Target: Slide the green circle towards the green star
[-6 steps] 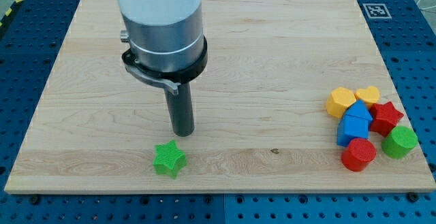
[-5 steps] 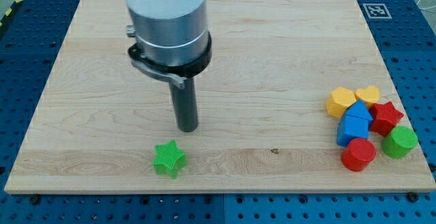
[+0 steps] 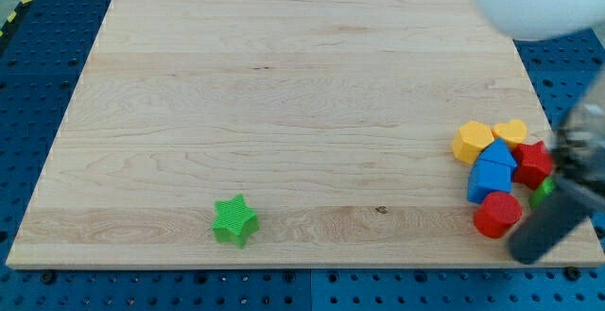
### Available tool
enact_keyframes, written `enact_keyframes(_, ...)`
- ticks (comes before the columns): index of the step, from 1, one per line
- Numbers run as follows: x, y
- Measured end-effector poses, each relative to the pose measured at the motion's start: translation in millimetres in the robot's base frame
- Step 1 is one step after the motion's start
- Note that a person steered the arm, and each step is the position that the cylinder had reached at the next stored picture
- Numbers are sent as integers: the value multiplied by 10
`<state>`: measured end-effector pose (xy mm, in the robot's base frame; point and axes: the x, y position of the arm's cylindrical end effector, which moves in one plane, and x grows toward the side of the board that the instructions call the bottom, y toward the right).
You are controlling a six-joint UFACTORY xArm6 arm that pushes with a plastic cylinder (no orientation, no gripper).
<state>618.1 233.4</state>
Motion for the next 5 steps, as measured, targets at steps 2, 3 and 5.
enact_keyframes(2, -504, 492)
enact_keyframes(3, -553, 341)
enact_keyframes(5, -692, 484)
